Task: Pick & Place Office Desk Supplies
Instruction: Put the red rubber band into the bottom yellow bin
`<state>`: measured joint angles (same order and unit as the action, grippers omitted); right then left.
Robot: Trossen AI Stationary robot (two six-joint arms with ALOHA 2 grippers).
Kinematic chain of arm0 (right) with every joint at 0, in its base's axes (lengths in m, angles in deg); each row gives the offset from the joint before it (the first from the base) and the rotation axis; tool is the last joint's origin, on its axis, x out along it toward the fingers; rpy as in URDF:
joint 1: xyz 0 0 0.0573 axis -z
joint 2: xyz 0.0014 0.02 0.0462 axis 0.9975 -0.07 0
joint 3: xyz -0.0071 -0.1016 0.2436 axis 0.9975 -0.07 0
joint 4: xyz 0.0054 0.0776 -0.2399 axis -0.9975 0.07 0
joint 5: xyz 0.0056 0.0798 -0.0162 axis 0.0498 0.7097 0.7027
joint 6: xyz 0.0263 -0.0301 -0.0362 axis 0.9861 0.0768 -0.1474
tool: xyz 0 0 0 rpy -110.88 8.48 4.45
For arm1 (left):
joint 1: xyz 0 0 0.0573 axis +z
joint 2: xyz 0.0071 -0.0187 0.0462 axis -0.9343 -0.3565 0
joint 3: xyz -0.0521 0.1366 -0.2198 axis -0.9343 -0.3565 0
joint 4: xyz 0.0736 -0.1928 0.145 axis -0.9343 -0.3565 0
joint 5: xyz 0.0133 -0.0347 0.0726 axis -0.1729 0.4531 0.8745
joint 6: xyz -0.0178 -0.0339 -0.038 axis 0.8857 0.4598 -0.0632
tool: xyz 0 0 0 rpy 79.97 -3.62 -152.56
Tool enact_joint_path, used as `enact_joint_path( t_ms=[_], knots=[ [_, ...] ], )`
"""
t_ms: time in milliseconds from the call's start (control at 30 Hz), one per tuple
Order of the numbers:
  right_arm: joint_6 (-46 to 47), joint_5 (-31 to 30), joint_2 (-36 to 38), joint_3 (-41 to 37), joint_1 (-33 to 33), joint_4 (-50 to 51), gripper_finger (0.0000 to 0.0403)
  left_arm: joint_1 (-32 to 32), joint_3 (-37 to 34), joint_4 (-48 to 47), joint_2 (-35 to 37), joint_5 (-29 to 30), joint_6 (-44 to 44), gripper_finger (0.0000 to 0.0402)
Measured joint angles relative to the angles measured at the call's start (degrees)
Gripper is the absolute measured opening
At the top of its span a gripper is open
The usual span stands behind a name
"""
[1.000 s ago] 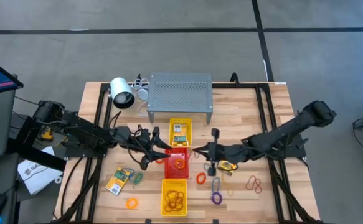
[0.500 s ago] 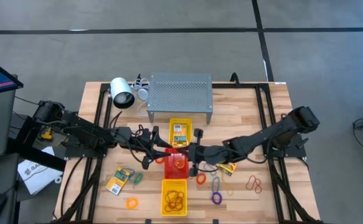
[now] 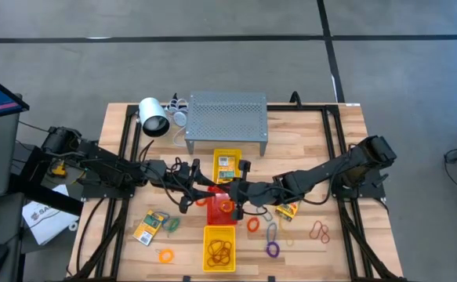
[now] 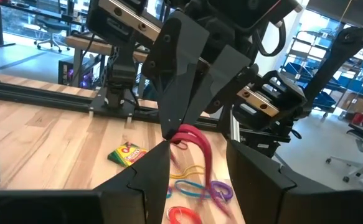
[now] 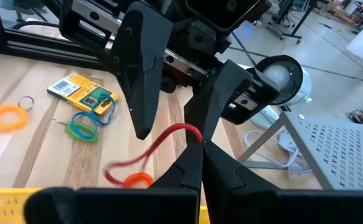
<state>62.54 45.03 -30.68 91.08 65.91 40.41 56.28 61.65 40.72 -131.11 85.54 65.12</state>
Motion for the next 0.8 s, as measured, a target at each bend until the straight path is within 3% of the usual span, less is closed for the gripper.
enact_joint_path(
  t_ms=[233, 800],
  knots=[
    [0.00, 0.00, 0.02, 0.00, 0.00, 0.37, 0.0000, 0.07, 0.00, -0.04, 0.00, 0.00, 0.02, 0.0137],
    [-0.72, -0.01, 0.04, 0.00, -0.04, 0.46, 0.0000, 0.07, 0.00, -1.43, 0.00, -0.07, 0.02, 0.0007]
  ],
)
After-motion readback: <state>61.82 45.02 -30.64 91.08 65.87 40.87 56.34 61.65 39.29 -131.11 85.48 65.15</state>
